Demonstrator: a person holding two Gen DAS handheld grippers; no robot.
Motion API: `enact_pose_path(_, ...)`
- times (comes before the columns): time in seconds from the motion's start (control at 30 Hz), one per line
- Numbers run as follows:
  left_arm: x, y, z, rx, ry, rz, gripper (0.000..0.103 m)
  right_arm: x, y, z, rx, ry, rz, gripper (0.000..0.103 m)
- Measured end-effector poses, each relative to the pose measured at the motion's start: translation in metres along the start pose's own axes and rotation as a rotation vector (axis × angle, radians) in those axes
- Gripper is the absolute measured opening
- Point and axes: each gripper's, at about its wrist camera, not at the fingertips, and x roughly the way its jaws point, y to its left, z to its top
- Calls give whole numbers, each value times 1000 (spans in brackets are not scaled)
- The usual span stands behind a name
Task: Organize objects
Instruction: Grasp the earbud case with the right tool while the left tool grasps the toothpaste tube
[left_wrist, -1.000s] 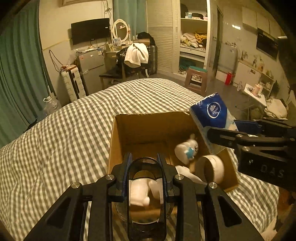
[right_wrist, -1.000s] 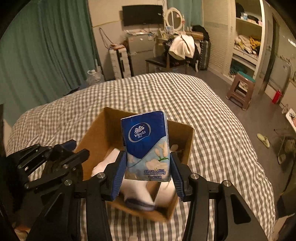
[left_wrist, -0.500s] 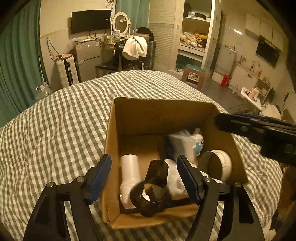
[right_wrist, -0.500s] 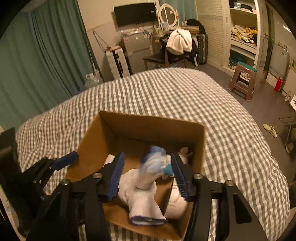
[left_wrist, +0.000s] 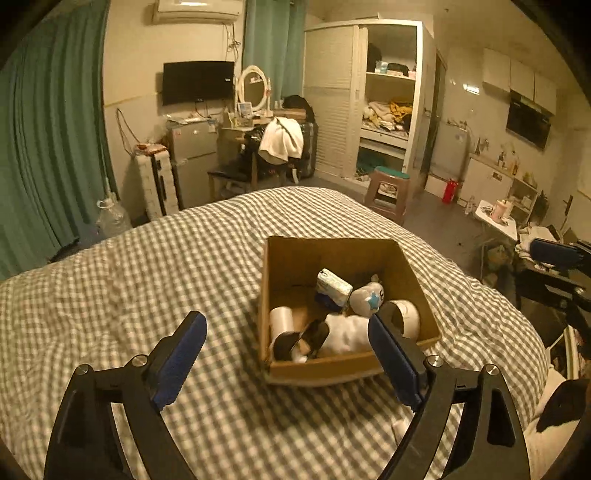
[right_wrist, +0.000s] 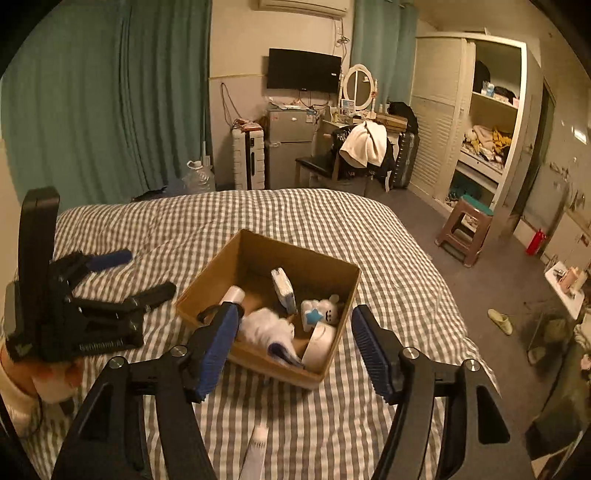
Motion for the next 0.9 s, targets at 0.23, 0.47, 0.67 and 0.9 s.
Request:
enact_pose_path(0.23, -12, -1, -50, -5, 43, 26, 101, -24, 32, -69, 36, 93, -65, 74)
enact_pose_path(0.47, 10, -21, -132, 140, 113, 131, 101, 17, 61, -160, 106, 269, -98, 74)
enact_pose_path(0.67, 11, -22, -151, 167, 138, 50, 101, 61, 75, -219, 108, 421, -122, 74)
enact_pose_path(0.9, 27, -22, -164, 145, 212, 25, 101, 84, 72, -248, 133, 490, -104, 74)
